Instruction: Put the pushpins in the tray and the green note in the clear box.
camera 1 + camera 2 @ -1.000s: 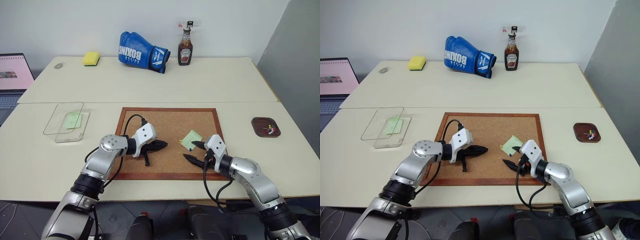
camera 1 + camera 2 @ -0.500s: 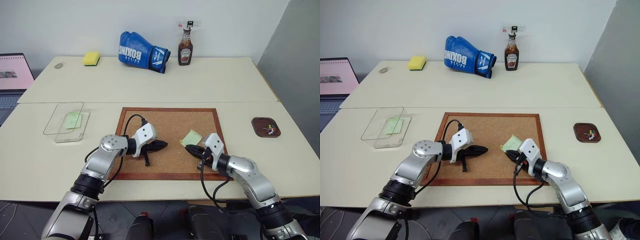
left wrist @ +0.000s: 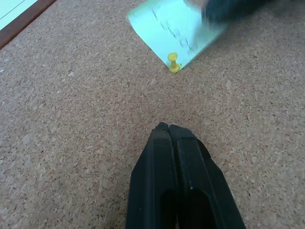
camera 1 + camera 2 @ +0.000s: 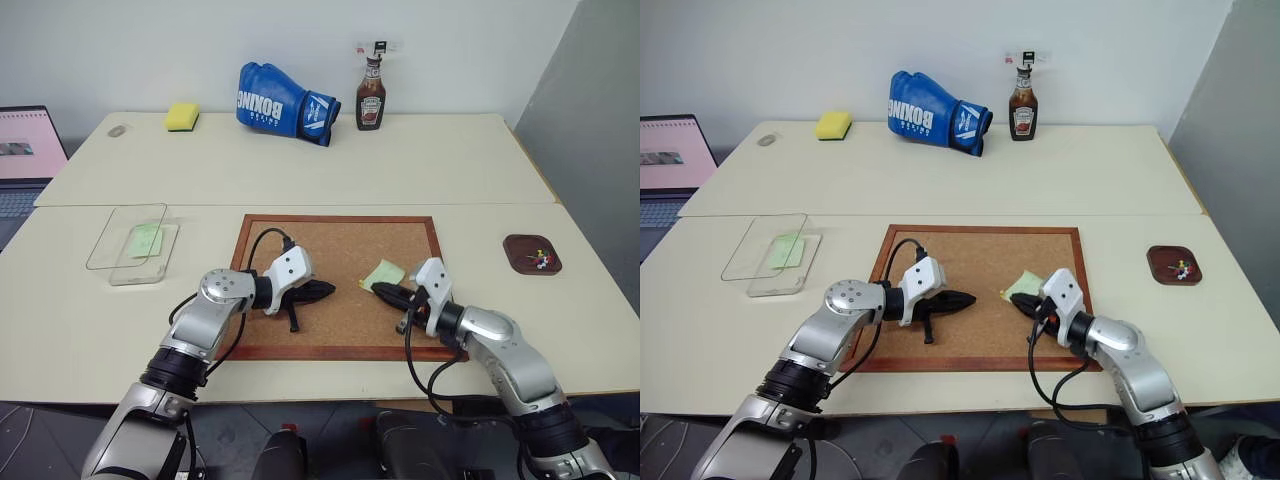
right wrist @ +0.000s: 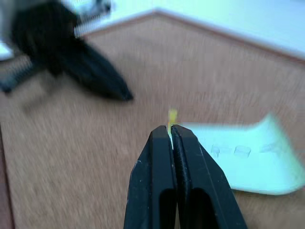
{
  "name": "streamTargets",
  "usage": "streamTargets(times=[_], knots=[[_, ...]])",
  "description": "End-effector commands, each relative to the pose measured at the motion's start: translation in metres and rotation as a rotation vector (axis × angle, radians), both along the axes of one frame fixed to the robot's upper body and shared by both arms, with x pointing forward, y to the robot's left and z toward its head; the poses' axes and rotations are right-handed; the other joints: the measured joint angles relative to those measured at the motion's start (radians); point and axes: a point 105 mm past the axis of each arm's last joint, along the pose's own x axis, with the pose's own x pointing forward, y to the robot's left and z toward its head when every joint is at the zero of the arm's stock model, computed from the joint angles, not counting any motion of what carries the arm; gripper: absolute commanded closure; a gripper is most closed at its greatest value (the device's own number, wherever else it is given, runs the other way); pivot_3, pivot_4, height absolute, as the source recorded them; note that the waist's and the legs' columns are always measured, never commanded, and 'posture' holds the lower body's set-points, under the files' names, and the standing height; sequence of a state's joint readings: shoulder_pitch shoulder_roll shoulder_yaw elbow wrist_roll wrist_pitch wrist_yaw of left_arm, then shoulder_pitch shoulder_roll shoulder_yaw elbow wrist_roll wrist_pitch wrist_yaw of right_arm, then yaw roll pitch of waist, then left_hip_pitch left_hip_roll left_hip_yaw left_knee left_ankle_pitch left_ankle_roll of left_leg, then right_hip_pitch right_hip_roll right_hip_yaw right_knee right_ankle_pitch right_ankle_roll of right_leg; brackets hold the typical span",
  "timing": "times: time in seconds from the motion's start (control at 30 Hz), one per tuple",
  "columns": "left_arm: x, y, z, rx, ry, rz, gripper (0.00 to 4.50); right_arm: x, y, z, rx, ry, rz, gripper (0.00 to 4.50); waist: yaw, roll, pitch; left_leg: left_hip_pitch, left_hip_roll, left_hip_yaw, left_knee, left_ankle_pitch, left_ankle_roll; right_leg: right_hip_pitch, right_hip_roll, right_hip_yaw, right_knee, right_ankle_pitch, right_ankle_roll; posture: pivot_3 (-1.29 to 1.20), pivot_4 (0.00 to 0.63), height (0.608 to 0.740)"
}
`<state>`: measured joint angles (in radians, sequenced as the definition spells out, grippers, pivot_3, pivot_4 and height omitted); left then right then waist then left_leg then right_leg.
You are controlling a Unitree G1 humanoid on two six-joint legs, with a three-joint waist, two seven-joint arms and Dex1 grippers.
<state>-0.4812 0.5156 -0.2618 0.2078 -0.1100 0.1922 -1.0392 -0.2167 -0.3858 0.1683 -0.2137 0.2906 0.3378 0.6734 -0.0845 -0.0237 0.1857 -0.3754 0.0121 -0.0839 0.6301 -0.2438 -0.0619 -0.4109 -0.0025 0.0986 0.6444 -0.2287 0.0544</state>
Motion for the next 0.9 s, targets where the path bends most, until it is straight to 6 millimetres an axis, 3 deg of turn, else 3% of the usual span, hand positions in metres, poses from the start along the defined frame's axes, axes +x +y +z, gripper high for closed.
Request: streamTargets(times=[0.03, 0.3, 0.37, 0.47, 0.7, 0.9], knots=[[-0.008, 0.013, -0.029, 0.101, 0.092, 0.014, 4.50, 0.001, -0.003, 0.019, 0.043, -0.039, -0.018, 4.48, 0.000, 0.000, 0.000, 0.000, 0.000, 0.000, 0.000, 0.000, 0.000, 0.000, 0.000, 0.000, 0.000, 0.000, 0.000, 0.00, 0.150, 0.740], [-0.009, 0.013, -0.030, 0.106, 0.095, 0.010, 4.50, 0.013, -0.024, 0.027, 0.104, -0.026, -0.138, 4.48, 0.000, 0.000, 0.000, 0.000, 0.000, 0.000, 0.000, 0.000, 0.000, 0.000, 0.000, 0.000, 0.000, 0.000, 0.000, 0.00, 0.150, 0.740], [-0.009, 0.013, -0.030, 0.107, 0.096, 0.010, 4.50, 0.023, -0.042, 0.033, 0.123, -0.052, -0.249, 4.48, 0.000, 0.000, 0.000, 0.000, 0.000, 0.000, 0.000, 0.000, 0.000, 0.000, 0.000, 0.000, 0.000, 0.000, 0.000, 0.00, 0.150, 0.740], [-0.010, 0.014, -0.032, 0.111, 0.097, 0.011, 4.50, 0.043, -0.101, 0.042, 0.137, -0.092, -0.573, 4.48, 0.000, 0.000, 0.000, 0.000, 0.000, 0.000, 0.000, 0.000, 0.000, 0.000, 0.000, 0.000, 0.000, 0.000, 0.000, 0.00, 0.150, 0.740], [-0.009, 0.012, -0.031, 0.106, 0.094, 0.009, 4.50, 0.055, -0.188, 0.039, 0.126, -0.050, -0.960, 4.48, 0.000, 0.000, 0.000, 0.000, 0.000, 0.000, -0.001, 0.000, 0.000, 0.000, 0.000, 0.000, 0.000, 0.000, 0.000, 0.00, 0.150, 0.740], [-0.007, 0.012, -0.030, 0.105, 0.091, 0.005, 4.50, 0.063, -0.223, 0.035, 0.153, -0.006, -1.092, 4.48, -0.001, 0.000, 0.000, 0.001, 0.000, 0.002, -0.001, 0.000, 0.000, 0.001, 0.000, 0.002, 0.000, 0.000, 0.000, 0.00, 0.150, 0.740]])
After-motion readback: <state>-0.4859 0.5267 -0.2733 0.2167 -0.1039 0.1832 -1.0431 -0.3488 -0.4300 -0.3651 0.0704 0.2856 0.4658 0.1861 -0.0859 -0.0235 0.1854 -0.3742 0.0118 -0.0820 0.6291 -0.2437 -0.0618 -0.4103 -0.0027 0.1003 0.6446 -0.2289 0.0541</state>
